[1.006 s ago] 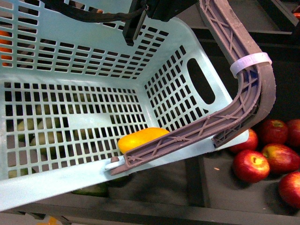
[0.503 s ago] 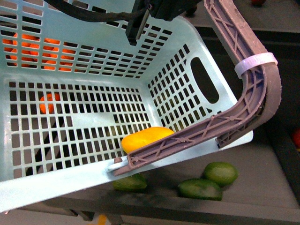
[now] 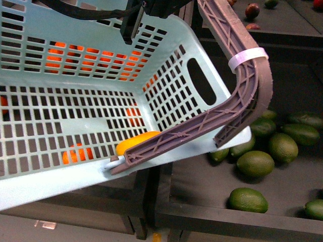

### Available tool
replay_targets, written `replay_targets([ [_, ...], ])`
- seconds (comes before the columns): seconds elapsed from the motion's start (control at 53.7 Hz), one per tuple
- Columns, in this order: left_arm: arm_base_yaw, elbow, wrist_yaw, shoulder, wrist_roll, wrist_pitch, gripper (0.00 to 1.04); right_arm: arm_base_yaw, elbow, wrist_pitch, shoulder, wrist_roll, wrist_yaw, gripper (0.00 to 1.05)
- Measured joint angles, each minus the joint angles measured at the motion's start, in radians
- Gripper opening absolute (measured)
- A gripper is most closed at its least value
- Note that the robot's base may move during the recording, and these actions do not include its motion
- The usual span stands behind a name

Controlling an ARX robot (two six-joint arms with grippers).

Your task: Pick mango and avocado into basket

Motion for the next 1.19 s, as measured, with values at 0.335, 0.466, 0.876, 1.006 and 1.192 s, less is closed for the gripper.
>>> replay_targets([
  [0.335, -0.021, 0.000, 0.026, 0.000, -0.004, 0.000, 0.08, -0.053, 0.153, 0.500, 0.726, 0.117, 0.348, 0.97],
  [0.466, -0.024, 0.000, 0.031, 0.000, -0.015, 0.000, 0.08, -0.121, 0.361, 0.609, 1.236, 0.062, 0.182, 0.97],
  [0.876, -0.021, 0.000, 0.029, 0.000, -0.007, 0.000, 0.08, -0.151, 0.689, 0.605, 2.090, -0.443, -0.307, 0.97],
  [1.006, -0.020, 0.000, 0.026, 0.000, -0.006, 0.000, 0.08, -0.119, 0.737, 0.601, 2.205, -0.508, -0.379, 0.97],
  [1.192, -0.020, 0.000, 0.025, 0.000, -0.006, 0.000, 0.08, -0.094, 0.794, 0.596, 2.352, -0.618, -0.409, 0.97],
])
